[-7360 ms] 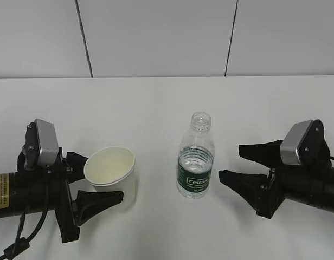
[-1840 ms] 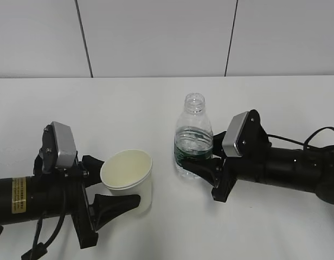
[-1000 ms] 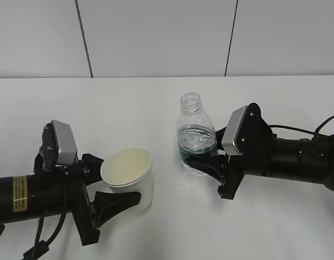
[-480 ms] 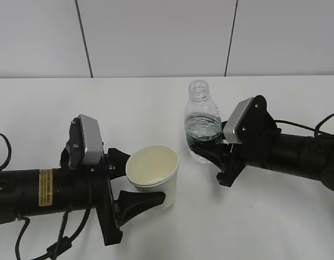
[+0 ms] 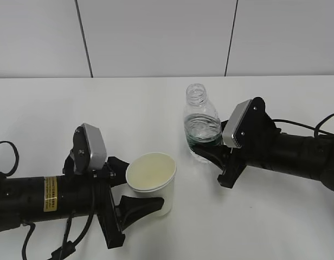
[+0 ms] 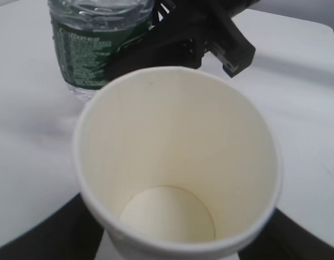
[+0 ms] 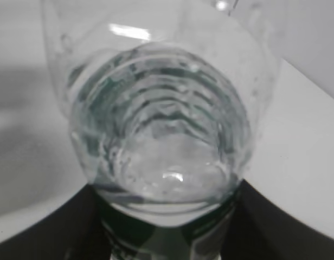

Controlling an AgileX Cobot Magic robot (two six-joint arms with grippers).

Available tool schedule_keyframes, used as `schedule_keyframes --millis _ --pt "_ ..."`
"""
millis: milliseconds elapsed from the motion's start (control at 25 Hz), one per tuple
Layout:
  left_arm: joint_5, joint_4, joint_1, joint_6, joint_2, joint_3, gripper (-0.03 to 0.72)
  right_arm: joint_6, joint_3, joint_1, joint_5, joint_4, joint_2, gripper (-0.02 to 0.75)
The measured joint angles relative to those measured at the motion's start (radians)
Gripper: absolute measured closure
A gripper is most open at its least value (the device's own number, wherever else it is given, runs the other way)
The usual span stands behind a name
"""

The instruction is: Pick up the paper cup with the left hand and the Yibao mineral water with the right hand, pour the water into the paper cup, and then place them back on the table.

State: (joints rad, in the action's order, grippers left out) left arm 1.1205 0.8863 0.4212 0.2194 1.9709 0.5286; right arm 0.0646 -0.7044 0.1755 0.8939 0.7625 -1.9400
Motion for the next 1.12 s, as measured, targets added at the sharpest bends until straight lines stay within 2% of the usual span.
schedule_keyframes --millis 560,1120 --pt "-0.002 0.026 0.000 -0.031 0.043 0.070 0.214 0.106 -0.019 0.000 0.009 0.000 0.000 0.377" --pt "-0.029 0.046 0.000 -0.035 0.044 0.072 0.215 0.316 -0.083 0.000 0.011 0.000 0.000 0.377"
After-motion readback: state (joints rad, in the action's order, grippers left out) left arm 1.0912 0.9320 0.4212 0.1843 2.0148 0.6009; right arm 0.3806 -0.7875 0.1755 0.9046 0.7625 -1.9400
